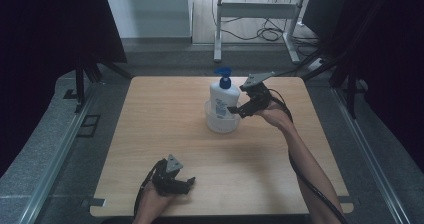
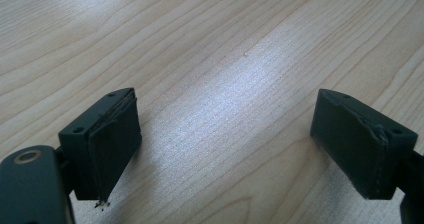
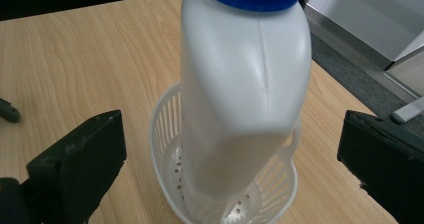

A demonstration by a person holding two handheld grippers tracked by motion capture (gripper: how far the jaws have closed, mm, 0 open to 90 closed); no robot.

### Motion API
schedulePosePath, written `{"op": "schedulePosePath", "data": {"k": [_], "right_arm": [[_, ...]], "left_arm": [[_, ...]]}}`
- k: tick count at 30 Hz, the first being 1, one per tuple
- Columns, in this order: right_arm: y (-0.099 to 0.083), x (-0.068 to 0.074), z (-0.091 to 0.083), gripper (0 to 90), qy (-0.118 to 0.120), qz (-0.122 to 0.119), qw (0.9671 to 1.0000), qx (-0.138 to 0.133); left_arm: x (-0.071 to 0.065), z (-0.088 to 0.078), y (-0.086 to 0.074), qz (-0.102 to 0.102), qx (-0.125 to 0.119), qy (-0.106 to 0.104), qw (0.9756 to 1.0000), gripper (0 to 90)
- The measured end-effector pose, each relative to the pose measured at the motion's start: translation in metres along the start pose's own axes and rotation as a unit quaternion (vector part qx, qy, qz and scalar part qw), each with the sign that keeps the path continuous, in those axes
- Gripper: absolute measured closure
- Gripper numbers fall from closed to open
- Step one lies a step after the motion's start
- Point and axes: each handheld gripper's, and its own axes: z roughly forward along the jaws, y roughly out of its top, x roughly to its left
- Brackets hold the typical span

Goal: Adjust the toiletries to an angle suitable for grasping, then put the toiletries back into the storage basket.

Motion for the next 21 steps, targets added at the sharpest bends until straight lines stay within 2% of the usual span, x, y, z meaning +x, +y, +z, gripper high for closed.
{"op": "schedulePosePath", "data": {"k": [21], "right_arm": [[-0.01, 0.011, -0.018, 0.0, -0.001, 0.0, 1.0, 0.003]], "left_arm": [[0.0, 0.0, 0.0, -0.001, 0.0, 0.0, 1.0, 12.1]]}}
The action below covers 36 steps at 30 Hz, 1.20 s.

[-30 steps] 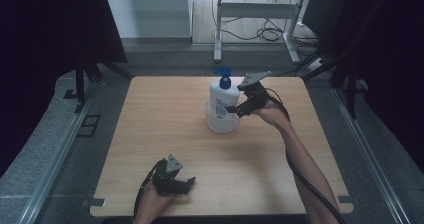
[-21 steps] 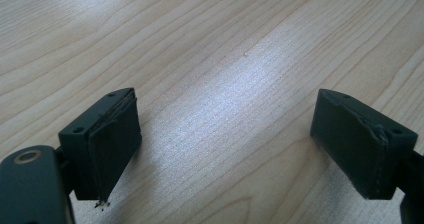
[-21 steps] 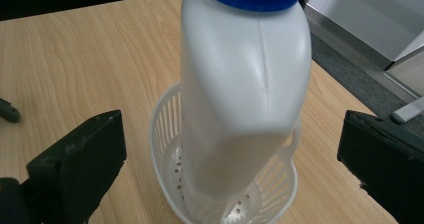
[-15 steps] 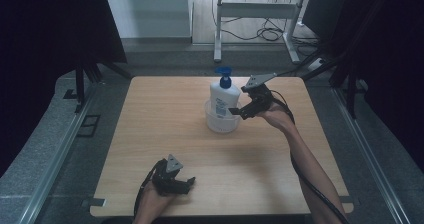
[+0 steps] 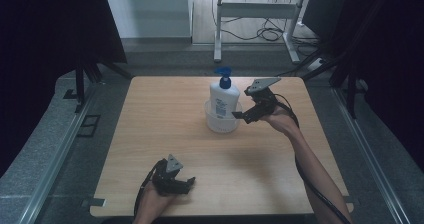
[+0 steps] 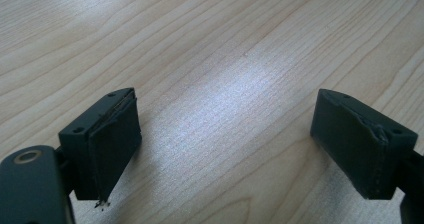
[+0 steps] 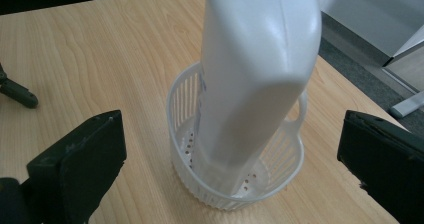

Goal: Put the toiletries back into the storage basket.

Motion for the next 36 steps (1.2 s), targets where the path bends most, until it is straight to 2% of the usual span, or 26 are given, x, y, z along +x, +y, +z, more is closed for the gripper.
{"op": "schedulePosePath", "data": {"k": [11, 36], "right_arm": [[-0.006, 0.007, -0.009, 0.0, -0.003, -0.003, 1.0, 0.008], [-0.031, 0.024, -0.03, 0.0, -0.014, 0.012, 0.9998, 0.01]], "left_arm": [[0.0, 0.0, 0.0, 0.0, 0.0, 0.0, 1.0, 12.1], [0.0, 0.0, 0.0, -0.001, 0.0, 0.001, 1.0, 12.1]]}}
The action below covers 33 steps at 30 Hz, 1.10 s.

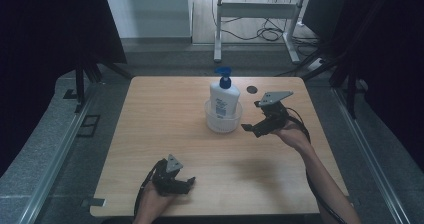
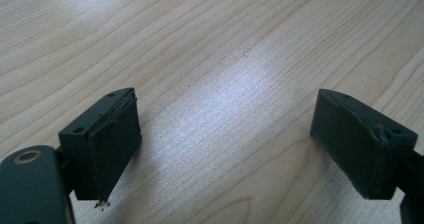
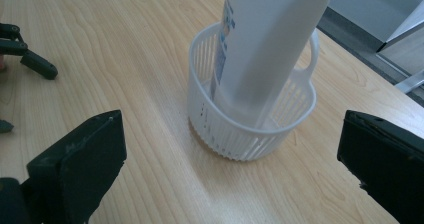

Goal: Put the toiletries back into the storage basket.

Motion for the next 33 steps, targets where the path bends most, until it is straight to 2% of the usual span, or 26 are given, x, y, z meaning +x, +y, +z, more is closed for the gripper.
{"op": "schedulePosePath", "data": {"k": [21, 33], "right_arm": [[-0.027, 0.01, -0.023, 0.0, -0.013, 0.014, 0.9998, 0.004], [-0.049, 0.015, -0.036, 0.0, -0.025, 0.027, 0.9993, 0.007]], "left_arm": [[0.0, 0.0, 0.0, -0.002, 0.0, 0.0, 1.0, 12.1], [0.0, 0.0, 0.0, -0.001, 0.0, 0.0, 1.0, 12.1]]}}
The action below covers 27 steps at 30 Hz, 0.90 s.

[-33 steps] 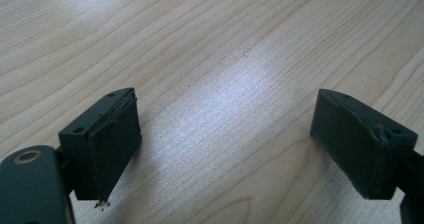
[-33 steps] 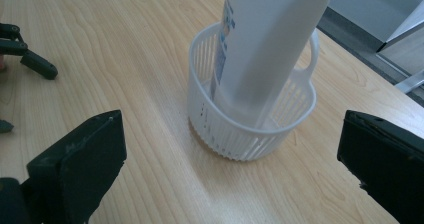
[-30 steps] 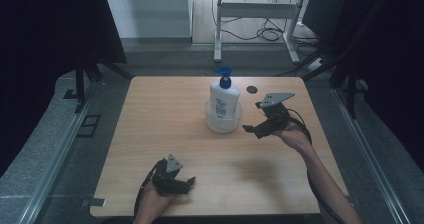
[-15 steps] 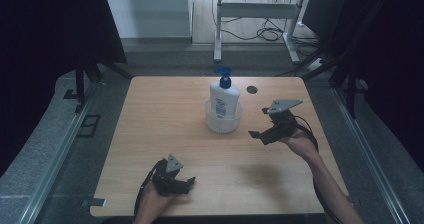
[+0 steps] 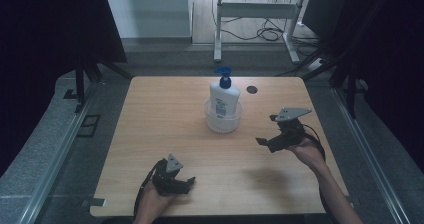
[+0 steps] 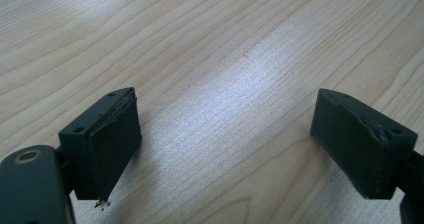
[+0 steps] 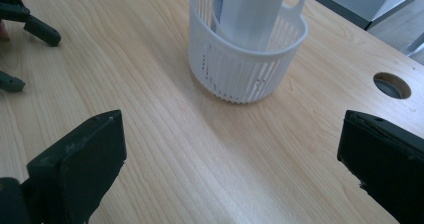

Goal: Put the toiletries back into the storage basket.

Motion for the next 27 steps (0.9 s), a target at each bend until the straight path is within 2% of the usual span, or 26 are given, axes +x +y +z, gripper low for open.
{"op": "schedulePosePath", "data": {"k": [10, 27], "right_arm": [[-0.024, 0.009, -0.004, 0.0, -0.016, -0.002, 0.9998, 0.013], [-0.067, 0.024, 0.003, 0.0, -0.016, 0.026, 0.9994, 0.019]], "left_arm": [[0.0, 0.0, 0.0, -0.002, 0.0, 0.0, 1.0, 12.2], [0.0, 0.0, 0.0, -0.001, 0.0, 0.0, 1.0, 12.1]]}}
